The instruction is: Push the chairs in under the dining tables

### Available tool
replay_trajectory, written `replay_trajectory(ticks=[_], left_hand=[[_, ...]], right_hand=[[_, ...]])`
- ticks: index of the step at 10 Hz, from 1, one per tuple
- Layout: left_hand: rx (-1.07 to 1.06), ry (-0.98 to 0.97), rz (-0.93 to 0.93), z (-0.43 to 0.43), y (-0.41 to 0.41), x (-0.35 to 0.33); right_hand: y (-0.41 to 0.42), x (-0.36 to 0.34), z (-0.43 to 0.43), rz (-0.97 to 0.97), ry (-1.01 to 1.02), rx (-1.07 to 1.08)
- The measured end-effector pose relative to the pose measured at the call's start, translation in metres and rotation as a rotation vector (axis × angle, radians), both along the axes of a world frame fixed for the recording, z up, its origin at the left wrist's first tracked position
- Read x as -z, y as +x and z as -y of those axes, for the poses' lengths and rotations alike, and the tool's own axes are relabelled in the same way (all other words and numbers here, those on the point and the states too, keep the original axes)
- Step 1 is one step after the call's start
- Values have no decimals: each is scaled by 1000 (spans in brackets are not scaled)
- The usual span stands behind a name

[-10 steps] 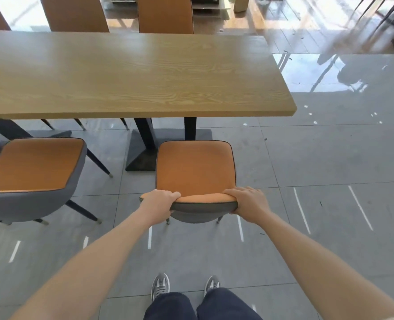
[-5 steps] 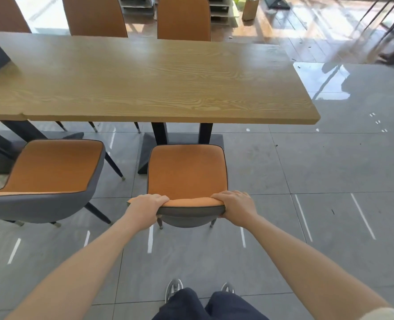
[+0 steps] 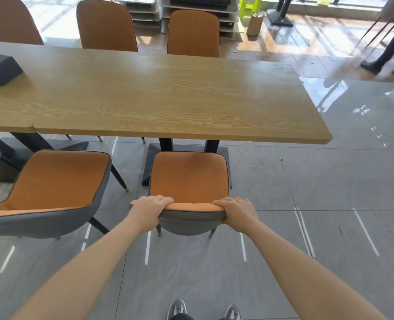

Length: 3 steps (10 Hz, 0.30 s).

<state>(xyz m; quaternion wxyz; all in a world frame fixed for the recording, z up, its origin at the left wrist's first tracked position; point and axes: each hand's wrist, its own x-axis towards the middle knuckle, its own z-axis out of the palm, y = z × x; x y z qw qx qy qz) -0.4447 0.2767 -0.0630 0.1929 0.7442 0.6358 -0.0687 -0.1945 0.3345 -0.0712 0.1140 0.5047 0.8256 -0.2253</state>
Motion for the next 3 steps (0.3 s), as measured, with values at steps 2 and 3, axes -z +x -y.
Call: replay_trajectory(ticks=[2,3], left_hand=[[-23,-15,-42,11,5,-3],[-74,-24,-96,15,11,-10]], right_hand=[[-2,-5,10,35,-30,9],[-5,-12,13,56,-34,14]])
